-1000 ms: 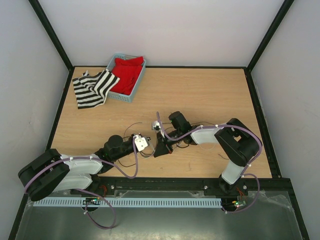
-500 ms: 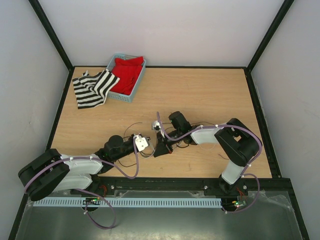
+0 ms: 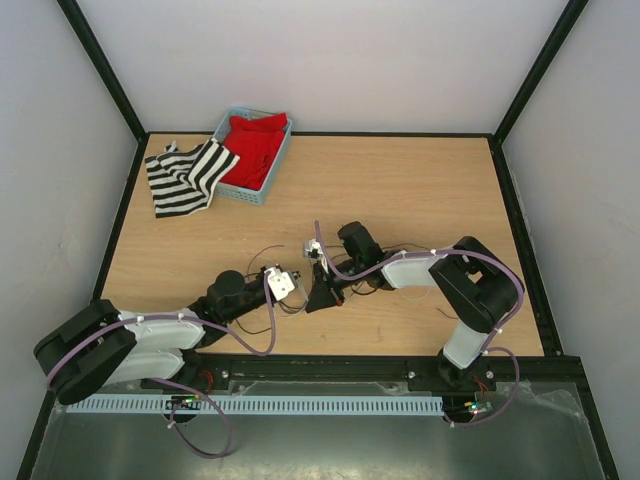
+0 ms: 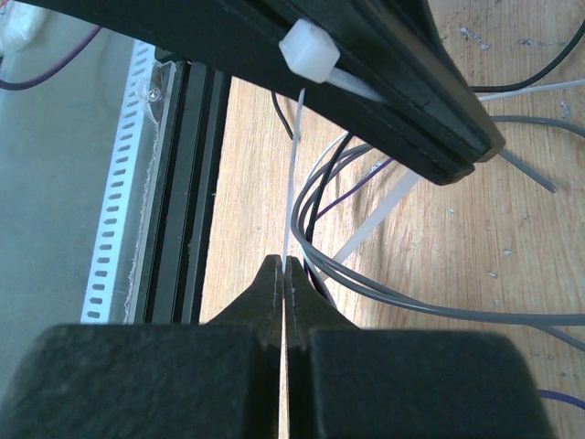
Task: Zip-tie the wires
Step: Tie the cable at the center of the board.
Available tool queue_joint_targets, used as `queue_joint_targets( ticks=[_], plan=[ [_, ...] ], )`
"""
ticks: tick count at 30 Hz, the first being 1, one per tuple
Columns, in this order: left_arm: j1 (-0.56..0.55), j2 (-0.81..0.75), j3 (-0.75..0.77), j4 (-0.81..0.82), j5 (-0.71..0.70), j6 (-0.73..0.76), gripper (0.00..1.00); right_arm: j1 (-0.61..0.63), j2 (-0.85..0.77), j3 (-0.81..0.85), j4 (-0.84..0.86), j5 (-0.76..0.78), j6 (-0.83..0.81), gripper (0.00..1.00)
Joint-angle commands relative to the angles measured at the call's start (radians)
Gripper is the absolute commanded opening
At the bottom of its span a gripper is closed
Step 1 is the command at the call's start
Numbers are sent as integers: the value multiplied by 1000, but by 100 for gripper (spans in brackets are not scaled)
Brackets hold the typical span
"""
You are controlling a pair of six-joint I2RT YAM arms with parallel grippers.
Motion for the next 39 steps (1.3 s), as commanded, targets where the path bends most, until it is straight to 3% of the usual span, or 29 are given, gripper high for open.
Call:
queue_joint_targets(
  ticks=[1, 39],
  plan=[
    [9, -25, 41, 91, -64, 10, 0, 4, -5, -29, -40, -52, 14, 0],
    [10, -74, 47, 94, -67, -12, 3, 4, 17, -39, -24, -47, 22, 0]
  ],
)
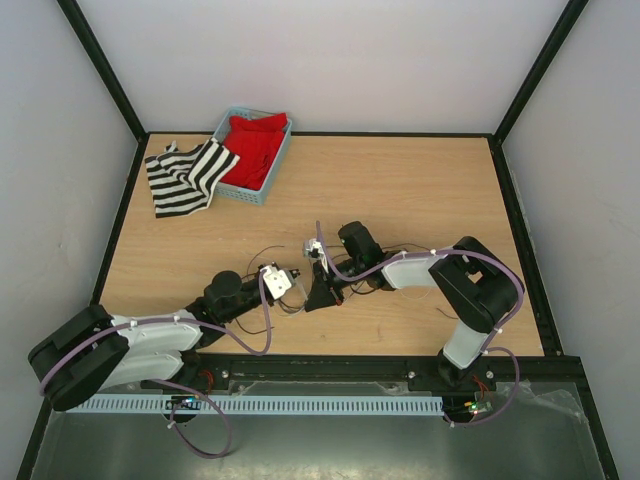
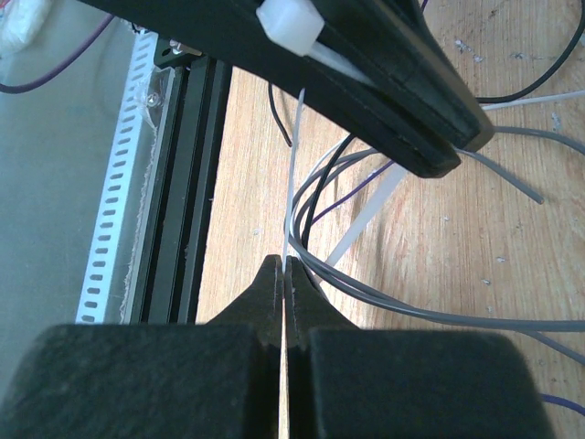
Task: Zip-tie the wires
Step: Tie the cable at the center of the board.
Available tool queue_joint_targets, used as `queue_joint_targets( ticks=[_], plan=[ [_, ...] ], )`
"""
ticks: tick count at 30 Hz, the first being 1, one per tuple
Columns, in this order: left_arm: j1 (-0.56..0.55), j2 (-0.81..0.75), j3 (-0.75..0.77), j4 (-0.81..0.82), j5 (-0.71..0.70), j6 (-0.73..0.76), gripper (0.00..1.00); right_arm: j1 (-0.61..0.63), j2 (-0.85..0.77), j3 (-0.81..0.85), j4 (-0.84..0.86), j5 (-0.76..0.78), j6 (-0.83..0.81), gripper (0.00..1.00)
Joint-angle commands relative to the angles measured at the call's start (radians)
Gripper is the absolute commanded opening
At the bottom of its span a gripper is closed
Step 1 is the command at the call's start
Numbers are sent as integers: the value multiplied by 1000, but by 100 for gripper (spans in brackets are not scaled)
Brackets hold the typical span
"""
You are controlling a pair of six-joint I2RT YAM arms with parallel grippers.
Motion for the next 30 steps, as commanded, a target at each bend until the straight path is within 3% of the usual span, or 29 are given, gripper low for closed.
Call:
queue_joint_targets(
  ticks=[1, 16, 18, 30],
  plan=[
    [10, -27, 47, 102, -59, 16, 3, 4, 17, -32, -59, -46, 10, 0],
    [10, -41, 46, 102, -59, 15, 5, 4, 20, -29, -54, -44, 14, 0],
    [9, -43, 44, 101, -59, 16, 0, 4, 18, -29, -54, -45, 16, 0],
    [7, -1, 38, 94, -38, 67, 0, 4, 14, -18, -60, -54, 22, 0]
  ],
)
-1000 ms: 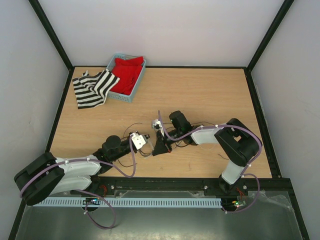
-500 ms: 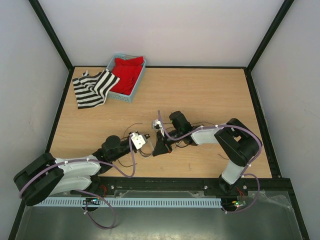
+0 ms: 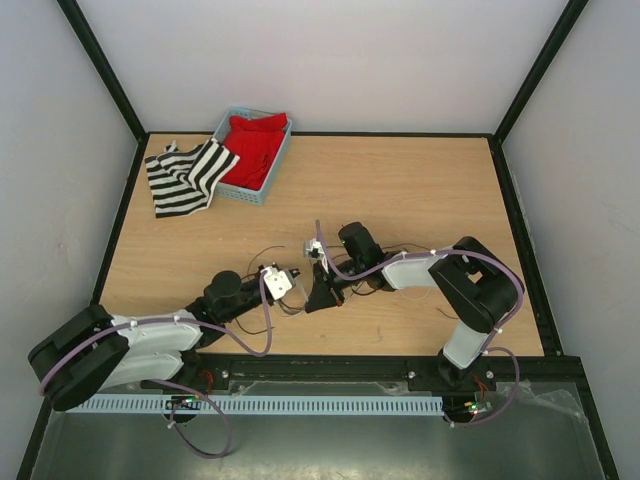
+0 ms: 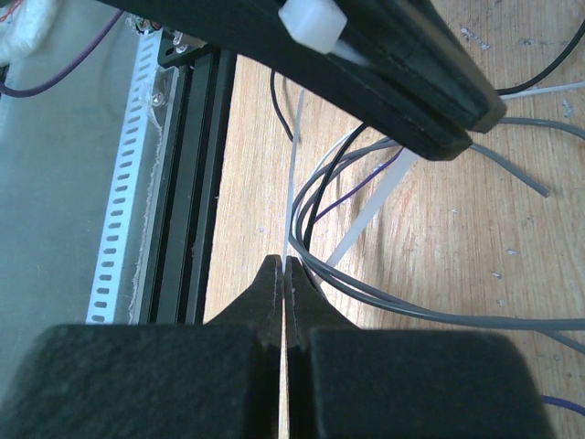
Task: Zip-tie the wires
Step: Tie the cable at the center of the board.
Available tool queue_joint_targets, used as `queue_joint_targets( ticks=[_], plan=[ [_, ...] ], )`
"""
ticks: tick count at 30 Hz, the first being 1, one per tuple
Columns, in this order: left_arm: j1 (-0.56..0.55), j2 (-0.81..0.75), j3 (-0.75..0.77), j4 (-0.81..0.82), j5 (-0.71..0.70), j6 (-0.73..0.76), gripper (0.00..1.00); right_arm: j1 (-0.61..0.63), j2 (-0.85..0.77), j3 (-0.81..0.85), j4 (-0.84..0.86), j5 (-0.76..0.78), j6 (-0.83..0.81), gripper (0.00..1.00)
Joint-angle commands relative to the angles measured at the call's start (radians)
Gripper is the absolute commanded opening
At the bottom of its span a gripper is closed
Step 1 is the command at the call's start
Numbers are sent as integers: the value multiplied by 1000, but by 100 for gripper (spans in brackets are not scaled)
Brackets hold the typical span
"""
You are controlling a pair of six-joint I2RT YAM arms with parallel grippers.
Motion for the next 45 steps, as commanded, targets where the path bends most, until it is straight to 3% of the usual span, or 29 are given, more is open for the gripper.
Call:
queue_joint_targets(
  ticks=[1, 45],
  plan=[
    [8, 1, 38, 89, -43, 54, 0, 4, 13, -13, -59, -52, 7, 0],
    [-4, 26, 41, 72, -30, 78, 0, 4, 20, 38, -123, -35, -13, 0]
  ],
)
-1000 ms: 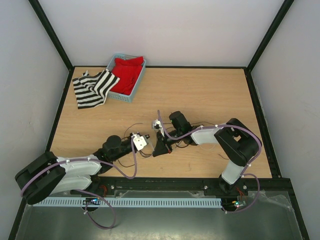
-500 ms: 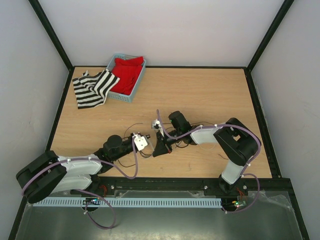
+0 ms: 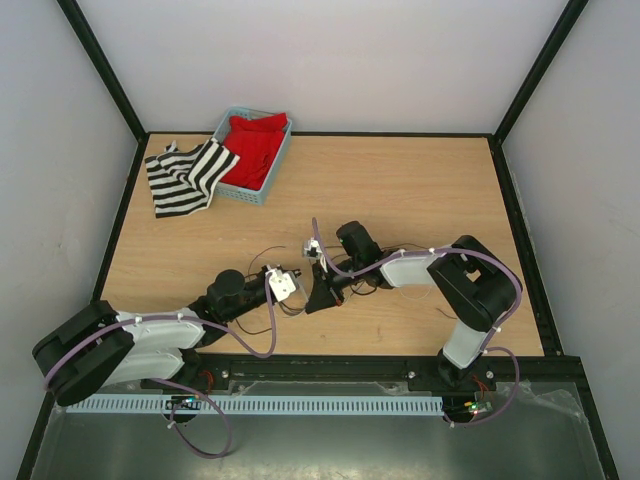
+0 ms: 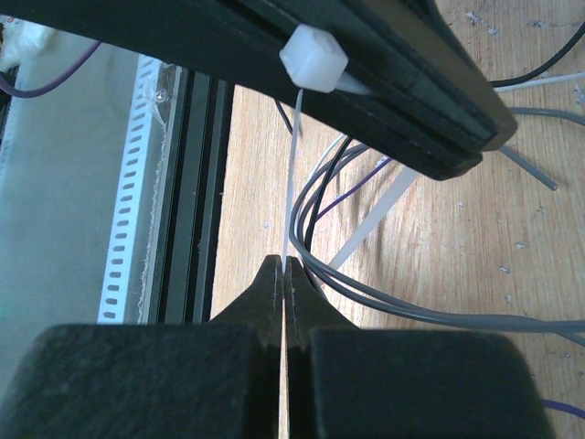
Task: Zip-tie the wires
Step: Tie the cable at the center of the board.
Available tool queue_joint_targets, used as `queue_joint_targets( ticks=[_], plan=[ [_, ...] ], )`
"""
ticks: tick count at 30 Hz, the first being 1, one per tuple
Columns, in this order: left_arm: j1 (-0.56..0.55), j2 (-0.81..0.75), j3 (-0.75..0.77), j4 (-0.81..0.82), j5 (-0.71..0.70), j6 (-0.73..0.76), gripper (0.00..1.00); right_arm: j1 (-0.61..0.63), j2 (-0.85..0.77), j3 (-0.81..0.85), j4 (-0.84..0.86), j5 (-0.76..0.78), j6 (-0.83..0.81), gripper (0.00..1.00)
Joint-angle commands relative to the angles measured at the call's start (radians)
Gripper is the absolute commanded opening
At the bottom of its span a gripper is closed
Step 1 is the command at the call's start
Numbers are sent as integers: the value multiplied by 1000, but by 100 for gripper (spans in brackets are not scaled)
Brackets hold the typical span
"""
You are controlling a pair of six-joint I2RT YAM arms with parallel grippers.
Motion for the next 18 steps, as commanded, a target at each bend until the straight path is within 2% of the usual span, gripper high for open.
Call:
queue_joint_targets(
  ticks=[1, 18],
  plan=[
    [2, -12, 28, 73, -33, 27, 0, 4, 7, 10, -60, -28, -12, 0],
    [2, -21, 8, 73, -62, 23, 0, 2, -17, 18, -72, -7, -34, 0]
  ],
)
